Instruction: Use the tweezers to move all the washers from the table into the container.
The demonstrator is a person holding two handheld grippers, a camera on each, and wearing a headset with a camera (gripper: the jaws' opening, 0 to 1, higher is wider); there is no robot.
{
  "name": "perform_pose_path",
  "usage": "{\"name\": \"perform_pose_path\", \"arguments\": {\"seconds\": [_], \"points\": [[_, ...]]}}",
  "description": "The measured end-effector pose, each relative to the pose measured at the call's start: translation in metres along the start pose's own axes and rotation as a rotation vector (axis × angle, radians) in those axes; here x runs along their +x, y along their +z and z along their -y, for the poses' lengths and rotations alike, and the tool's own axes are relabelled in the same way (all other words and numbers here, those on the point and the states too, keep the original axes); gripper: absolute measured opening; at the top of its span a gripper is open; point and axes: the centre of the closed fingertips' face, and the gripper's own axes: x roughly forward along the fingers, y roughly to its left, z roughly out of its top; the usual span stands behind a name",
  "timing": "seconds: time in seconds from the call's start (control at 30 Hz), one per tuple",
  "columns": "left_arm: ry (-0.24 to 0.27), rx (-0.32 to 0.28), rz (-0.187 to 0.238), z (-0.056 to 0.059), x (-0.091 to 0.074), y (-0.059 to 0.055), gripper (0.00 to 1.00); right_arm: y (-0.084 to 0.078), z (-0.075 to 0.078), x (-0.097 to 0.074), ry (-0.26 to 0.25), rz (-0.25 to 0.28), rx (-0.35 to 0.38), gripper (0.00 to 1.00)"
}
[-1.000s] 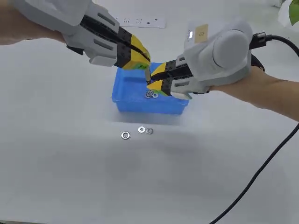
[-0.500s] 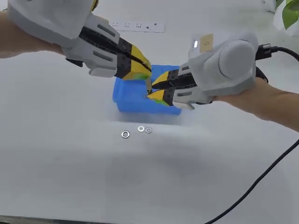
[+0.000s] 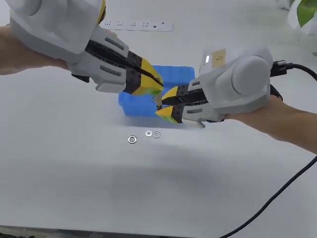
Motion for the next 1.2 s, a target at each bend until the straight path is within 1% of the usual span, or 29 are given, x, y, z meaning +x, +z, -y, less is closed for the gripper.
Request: {"name": "perform_pose_path", "arguments": {"seconds": [0.1, 0.3, 0.47, 0.57, 0.6, 0.63, 0.7, 0.73, 0.87, 1.0, 1.13, 1.2], "points": [[-0.003, -0.011, 0.015, 0.000, 0.001, -0.001, 0.05, 0.000, -0.001, 0.001, 0.007, 0.021, 0.038, 0.13], [-0.011, -0.022, 0.014, -0.001, 0.002, -0.007, 0.05, -0.002, -0.004, 0.003, 0.020, 0.025, 0.049, 0.14], [-0.019, -0.026, 0.013, -0.001, 0.004, -0.008, 0.05, -0.002, -0.005, 0.005, 0.025, 0.026, 0.064, 0.15], [-0.020, -0.027, 0.014, -0.001, 0.004, -0.010, 0.05, -0.002, -0.005, 0.005, 0.025, 0.033, 0.057, 0.15], [-0.021, -0.031, 0.014, -0.001, 0.004, -0.010, 0.05, -0.001, -0.006, 0.005, 0.034, 0.042, 0.061, 0.15], [-0.018, -0.032, 0.015, -0.002, 0.004, -0.011, 0.05, 0.001, -0.008, 0.006, 0.044, 0.055, 0.082, 0.15], [-0.021, -0.035, 0.018, 0.000, 0.005, -0.011, 0.05, -0.002, -0.007, 0.005, 0.031, 0.040, 0.061, 0.13], [-0.020, -0.031, 0.017, 0.000, 0.005, -0.011, 0.05, -0.002, -0.008, 0.006, 0.035, 0.038, 0.055, 0.11], [-0.027, -0.044, 0.011, 0.002, 0.007, -0.015, 0.05, -0.005, -0.012, 0.009, 0.042, 0.028, 0.043, 0.11], [-0.034, -0.056, 0.005, 0.005, 0.009, -0.021, 0.05, -0.010, -0.016, 0.014, 0.051, 0.021, 0.053, 0.10], [-0.049, -0.073, -0.010, 0.008, 0.013, -0.033, 0.05, -0.017, -0.021, 0.018, 0.060, 0.008, 0.049, 0.11], [-0.057, -0.081, -0.019, 0.010, 0.016, -0.040, 0.05, -0.023, -0.024, 0.021, 0.068, -0.003, 0.048, 0.11]]}}
